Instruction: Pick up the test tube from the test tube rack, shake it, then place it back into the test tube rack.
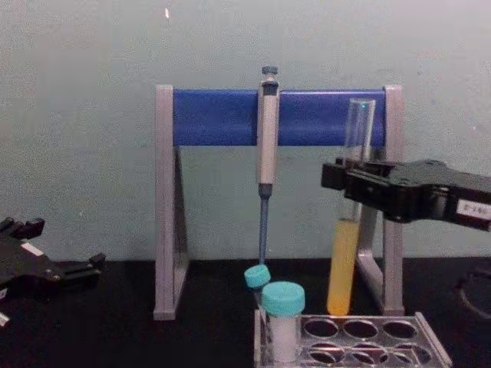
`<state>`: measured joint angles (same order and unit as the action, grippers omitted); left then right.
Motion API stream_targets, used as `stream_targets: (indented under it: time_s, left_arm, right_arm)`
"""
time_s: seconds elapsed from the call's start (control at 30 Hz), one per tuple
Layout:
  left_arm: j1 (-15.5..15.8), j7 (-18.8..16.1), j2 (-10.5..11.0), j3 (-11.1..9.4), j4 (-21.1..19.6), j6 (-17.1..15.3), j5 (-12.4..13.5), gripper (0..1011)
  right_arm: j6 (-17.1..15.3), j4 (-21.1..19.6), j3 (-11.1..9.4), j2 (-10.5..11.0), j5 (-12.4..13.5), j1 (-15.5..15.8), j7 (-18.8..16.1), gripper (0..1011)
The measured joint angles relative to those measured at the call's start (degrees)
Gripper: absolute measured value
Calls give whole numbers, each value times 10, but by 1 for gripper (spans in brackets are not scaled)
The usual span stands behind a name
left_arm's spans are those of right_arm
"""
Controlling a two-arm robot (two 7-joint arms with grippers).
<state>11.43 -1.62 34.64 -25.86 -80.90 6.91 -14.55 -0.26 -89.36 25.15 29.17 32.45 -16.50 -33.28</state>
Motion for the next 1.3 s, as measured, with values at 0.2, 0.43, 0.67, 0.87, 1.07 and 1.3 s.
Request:
stream_targets:
  time_s: [0.2, 0.43, 0.67, 0.87, 1.07, 1.3]
  left_arm:
    - [0, 0, 0, 0, 0, 0, 0, 1010]
    - [0, 0, 0, 0, 0, 0, 0, 1010]
    - [0, 0, 0, 0, 0, 0, 0, 1010]
    - [0, 0, 0, 0, 0, 0, 0, 1009]
    - [0, 0, 0, 0, 0, 0, 0, 1010]
    - [0, 0, 0, 0, 0, 0, 0, 1010]
  right_arm:
    - [6, 28, 7, -16, -9, -25, 7, 225]
    - [11, 53, 2, -29, -23, -39, 33, 225]
    - [12, 56, -12, -31, -32, -36, 51, 225]
    - [11, 51, -23, -29, -37, -27, 58, 225]
    - [9, 40, -30, -28, -42, -16, 62, 225]
    - [9, 21, -40, -20, -44, 3, 66, 225]
